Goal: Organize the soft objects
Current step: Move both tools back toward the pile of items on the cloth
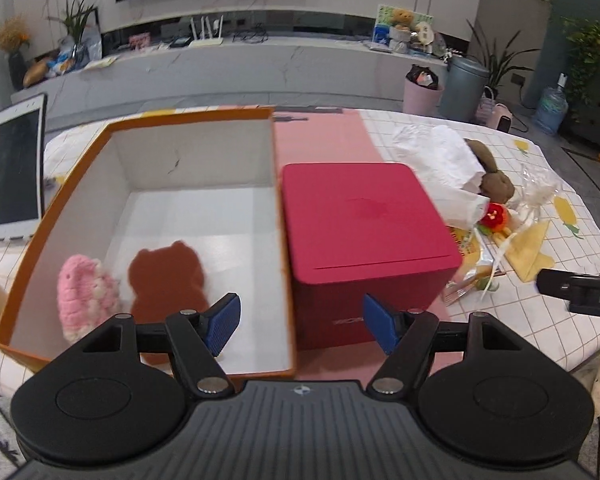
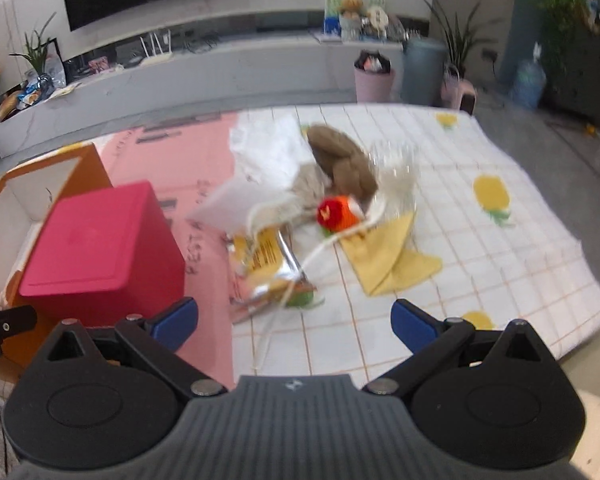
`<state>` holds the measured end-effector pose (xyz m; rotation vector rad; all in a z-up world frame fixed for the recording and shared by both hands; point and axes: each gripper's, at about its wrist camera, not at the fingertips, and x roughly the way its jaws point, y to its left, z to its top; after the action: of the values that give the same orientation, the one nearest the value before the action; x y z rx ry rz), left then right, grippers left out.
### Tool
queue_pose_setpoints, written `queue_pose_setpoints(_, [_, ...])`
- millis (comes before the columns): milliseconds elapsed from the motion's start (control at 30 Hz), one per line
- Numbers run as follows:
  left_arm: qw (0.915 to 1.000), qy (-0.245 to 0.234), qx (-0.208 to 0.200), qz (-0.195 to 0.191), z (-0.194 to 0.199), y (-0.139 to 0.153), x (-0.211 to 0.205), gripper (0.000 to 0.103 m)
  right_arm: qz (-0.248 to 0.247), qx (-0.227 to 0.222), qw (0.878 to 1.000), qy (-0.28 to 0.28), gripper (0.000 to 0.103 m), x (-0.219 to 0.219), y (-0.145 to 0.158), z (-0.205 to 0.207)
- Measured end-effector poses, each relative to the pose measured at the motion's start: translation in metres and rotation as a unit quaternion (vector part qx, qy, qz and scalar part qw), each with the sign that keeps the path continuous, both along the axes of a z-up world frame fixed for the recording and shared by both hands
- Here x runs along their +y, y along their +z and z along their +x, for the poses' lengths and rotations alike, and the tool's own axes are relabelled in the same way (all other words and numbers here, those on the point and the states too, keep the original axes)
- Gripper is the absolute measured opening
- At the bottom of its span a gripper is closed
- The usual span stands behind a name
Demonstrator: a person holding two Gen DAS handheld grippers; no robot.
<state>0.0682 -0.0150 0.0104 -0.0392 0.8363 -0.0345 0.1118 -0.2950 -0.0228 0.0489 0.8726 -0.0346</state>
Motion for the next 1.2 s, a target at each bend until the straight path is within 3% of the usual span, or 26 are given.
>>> queue_pose_setpoints(100, [0.9999, -0.013, -0.005, -0.008, -0.001, -0.003, -0.01, 0.082, -0.008, -0.007, 1.0, 0.008, 0.1, 0.004, -0.011, 0.008])
queue_pose_setpoints(233, [0.9999, -0.015, -0.007, -0.005, -0.004, -0.004, -0.021, 0.086, -0.053, -0.043, 0.994, 0.09, 0.1, 0.027, -0.008, 0.021])
queue_pose_setpoints(333, [0.9998, -0.016, -0.007, -0.007, -0.003, -0.004, -0.02, 0.086, -0.093, -0.029, 0.987, 0.126, 0.1, 0.037, -0.013, 0.045])
queue_pose_setpoints(500, [0.9999, -0.002, -0.003, -0.013, -0.003, 0.005, -0.012, 0.085, -0.075, 0.002, 0.989, 0.131, 0.1, 0.032, -0.036, 0.09])
queue_pose_setpoints(600, [0.9997, 0.0, -0.019, 0.016, -0.005, 0.019, -0.015, 0.085, -0.079, 0.035, 0.987, 0.133, 0.099, 0.037, -0.056, 0.108])
queue_pose_setpoints(733, [0.9956, -0.006, -0.054, 0.076, 0.001, 0.04, -0.027, 0.085, -0.089, 0.033, 0.984, 0.148, 0.092, 0.049, -0.066, 0.114])
queue_pose_setpoints(900, [0.9928, -0.067, -0.039, 0.091, 0.031, 0.048, -0.046, 0.086, -0.069, 0.044, 0.988, 0.135, 0.092, 0.044, -0.077, 0.12])
queue_pose_setpoints(967, [0.9853, -0.126, -0.034, 0.11, 0.043, 0.05, -0.058, 0.086, -0.074, 0.038, 0.987, 0.139, 0.093, 0.043, -0.081, 0.121])
queue_pose_setpoints(1067, [0.965, -0.21, -0.017, 0.155, 0.058, 0.05, -0.079, 0.086, -0.056, 0.057, 0.988, 0.135, 0.093, 0.038, -0.091, 0.126])
queue_pose_setpoints(1133, [0.9469, -0.261, -0.024, 0.186, 0.064, 0.047, -0.093, 0.086, -0.04, 0.064, 0.99, 0.118, 0.093, 0.033, -0.097, 0.129])
queue_pose_setpoints(1200, [0.9236, -0.307, -0.031, 0.227, 0.069, 0.039, -0.107, 0.086, -0.038, 0.074, 0.989, 0.119, 0.093, 0.031, -0.102, 0.132])
